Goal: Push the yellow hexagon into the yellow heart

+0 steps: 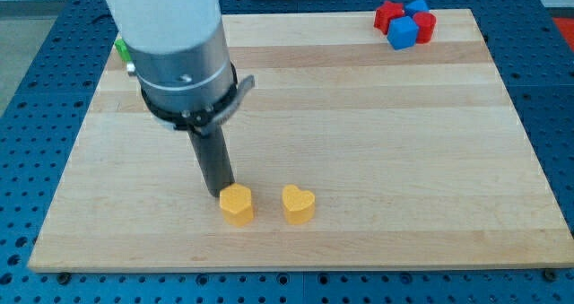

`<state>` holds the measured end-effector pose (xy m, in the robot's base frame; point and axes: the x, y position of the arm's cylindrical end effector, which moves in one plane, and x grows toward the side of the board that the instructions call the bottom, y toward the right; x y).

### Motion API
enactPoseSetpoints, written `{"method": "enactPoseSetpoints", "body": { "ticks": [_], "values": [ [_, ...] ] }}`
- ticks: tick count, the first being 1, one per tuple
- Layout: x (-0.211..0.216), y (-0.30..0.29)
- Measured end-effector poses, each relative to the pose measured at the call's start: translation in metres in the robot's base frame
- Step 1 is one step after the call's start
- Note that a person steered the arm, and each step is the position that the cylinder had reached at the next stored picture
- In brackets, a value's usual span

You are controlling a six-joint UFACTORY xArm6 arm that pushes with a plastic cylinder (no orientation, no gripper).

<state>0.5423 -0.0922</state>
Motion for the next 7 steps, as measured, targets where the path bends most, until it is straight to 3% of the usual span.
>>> {"method": "enactPoseSetpoints", "body": {
  "ticks": [2,4,7],
  "values": [
    [-0.003,-0.026],
    [0.061,-0.043],
    [0.024,-0.003]
  ]
}}
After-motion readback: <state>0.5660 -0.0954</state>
